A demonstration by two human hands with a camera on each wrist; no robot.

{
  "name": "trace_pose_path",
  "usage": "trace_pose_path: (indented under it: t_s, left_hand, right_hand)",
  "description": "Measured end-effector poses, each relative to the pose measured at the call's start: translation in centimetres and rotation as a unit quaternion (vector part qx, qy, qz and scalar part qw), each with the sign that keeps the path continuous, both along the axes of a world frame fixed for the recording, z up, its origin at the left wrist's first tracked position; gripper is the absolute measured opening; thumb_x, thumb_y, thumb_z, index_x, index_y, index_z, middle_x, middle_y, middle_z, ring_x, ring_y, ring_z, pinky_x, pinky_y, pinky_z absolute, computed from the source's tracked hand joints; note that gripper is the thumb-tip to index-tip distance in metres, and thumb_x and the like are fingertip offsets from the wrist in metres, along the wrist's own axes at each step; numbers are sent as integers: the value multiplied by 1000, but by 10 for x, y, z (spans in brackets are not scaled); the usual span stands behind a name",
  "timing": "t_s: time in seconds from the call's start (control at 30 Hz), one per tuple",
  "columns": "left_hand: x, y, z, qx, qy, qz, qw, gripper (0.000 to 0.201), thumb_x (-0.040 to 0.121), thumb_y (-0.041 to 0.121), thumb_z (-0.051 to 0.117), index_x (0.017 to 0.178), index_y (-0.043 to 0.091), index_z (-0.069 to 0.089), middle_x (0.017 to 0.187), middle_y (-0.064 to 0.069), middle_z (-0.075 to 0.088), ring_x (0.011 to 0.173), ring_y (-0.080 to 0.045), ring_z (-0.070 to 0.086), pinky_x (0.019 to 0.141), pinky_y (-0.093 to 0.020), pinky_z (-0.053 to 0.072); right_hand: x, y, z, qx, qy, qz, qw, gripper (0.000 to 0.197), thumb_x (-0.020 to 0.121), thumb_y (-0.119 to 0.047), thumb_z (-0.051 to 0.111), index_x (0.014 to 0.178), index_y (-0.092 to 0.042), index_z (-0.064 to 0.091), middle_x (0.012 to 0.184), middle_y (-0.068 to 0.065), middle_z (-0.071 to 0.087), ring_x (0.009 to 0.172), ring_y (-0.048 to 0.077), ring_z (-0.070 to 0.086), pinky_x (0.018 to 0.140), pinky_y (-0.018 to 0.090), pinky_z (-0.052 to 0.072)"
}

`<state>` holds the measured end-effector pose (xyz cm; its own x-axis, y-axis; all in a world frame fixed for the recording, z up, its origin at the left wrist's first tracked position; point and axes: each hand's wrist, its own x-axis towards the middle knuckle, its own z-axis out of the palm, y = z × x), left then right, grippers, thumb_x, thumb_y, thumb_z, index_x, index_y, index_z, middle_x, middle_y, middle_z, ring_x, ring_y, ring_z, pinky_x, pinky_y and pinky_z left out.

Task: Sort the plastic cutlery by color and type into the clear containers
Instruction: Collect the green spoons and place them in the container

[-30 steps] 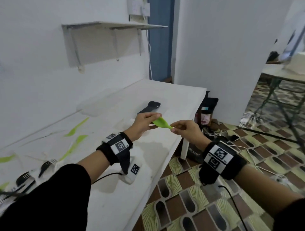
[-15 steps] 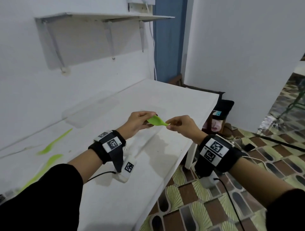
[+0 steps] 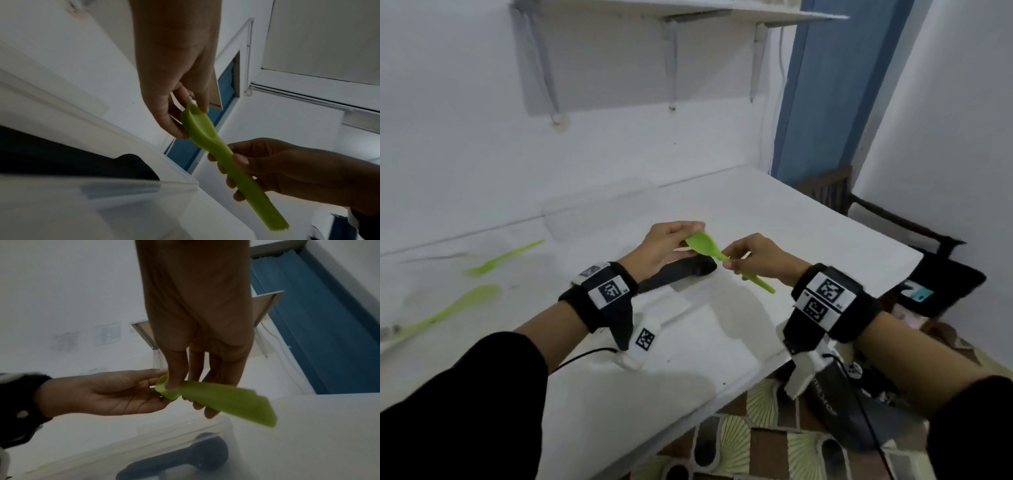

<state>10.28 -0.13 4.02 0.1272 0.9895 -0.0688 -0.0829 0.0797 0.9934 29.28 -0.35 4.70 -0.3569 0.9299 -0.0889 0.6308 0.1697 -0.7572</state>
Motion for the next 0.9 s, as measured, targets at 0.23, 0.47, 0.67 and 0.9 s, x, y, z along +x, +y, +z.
trace_pose_path:
  t_s: [0.23,0.47,0.67,0.9]
  left_hand:
    - [-22,7,-10,-64,-20,125,990,21,96,16,48,109,6,61,109,-10,62,88,-16,65,78,-24,55]
    - [-37,-1,-13,-31,147,66,986,21,87,19,64,107,17,64,107,-2,68,96,-11,65,88,-24,52]
    - [-44,-1,-11,12,229,77,970,27,79,6,72,105,8,69,85,-3,71,77,-8,68,80,-21,55]
    - [-45,-14,-23,40,485,0,874,28,77,11,75,105,9,72,75,8,62,56,19,50,62,-3,35]
  right_hand:
    - [-15,46,13,-52,120,42,991,26,88,-12,62,110,2,60,77,2,56,74,17,59,77,29,51]
    - [-56,64,14,-87,219,88,968,27,84,-7,66,107,-6,53,80,-2,60,81,13,60,79,27,52]
    - [-61,74,-1,-125,277,128,944,46,78,1,70,116,-7,45,97,12,65,79,20,67,69,29,59]
    - [-30,102,-27,-8,92,199,976,16,75,-14,76,89,-18,71,90,4,70,78,12,64,79,27,52]
